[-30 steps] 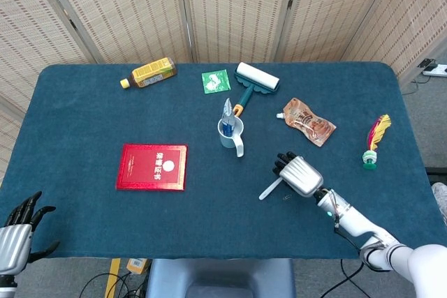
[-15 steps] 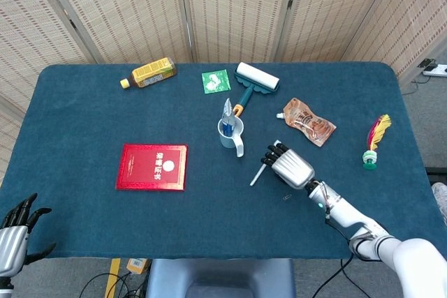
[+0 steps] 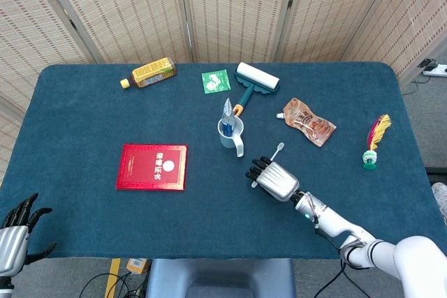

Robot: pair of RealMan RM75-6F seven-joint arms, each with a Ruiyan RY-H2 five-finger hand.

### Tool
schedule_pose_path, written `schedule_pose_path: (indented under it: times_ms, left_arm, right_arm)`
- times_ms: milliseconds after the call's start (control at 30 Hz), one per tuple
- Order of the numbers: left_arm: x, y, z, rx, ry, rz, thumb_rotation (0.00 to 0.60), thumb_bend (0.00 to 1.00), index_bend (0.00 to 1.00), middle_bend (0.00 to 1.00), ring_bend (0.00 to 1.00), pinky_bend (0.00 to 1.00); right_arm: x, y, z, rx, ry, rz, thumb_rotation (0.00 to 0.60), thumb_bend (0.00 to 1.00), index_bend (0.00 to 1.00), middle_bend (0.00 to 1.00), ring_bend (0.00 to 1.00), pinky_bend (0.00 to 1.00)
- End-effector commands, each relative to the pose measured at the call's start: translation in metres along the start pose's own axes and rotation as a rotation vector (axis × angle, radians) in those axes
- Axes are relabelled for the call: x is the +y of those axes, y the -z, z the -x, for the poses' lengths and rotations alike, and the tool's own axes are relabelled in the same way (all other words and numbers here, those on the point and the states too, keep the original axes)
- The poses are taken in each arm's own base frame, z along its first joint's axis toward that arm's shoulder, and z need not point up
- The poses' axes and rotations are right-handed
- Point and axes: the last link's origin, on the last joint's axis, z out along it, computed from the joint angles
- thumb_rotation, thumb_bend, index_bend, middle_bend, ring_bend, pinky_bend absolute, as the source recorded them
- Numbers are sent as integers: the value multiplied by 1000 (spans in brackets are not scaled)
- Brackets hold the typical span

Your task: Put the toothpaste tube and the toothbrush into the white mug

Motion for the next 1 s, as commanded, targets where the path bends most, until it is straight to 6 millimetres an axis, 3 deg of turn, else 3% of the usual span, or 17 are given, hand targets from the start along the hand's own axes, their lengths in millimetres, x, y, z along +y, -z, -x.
schedule_pose_path:
  times_ms: [33,200,633,833,1000]
  left_arm:
    - [-1,1,0,1,1,-4,600,228,277,45,62,146]
    - [-4,2,0,0,1,-11,600,229,277,45,62,146]
    - [-3,-1,1,1,8,1,600,229,277,45,62,146]
    - [-1,-1,2,0,8,7,600,229,277,45,62,146]
    - [-2,0,2,-4,6,4,600,229,277,45,63,146]
  right_arm:
    - [-3,-3,3,-11,3,-3,600,583,299,349,180,255]
    - [-5,2,8,-22,6,-6,600,584,299,366,180,255]
    - [12,50,18,-53,17,43,600,585,299,390,180,255]
    - [35,74,20,-86,31,123,600,586,299,395,180,255]
    - [55,81,20,-103,41,203,600,586,299,395,180,255]
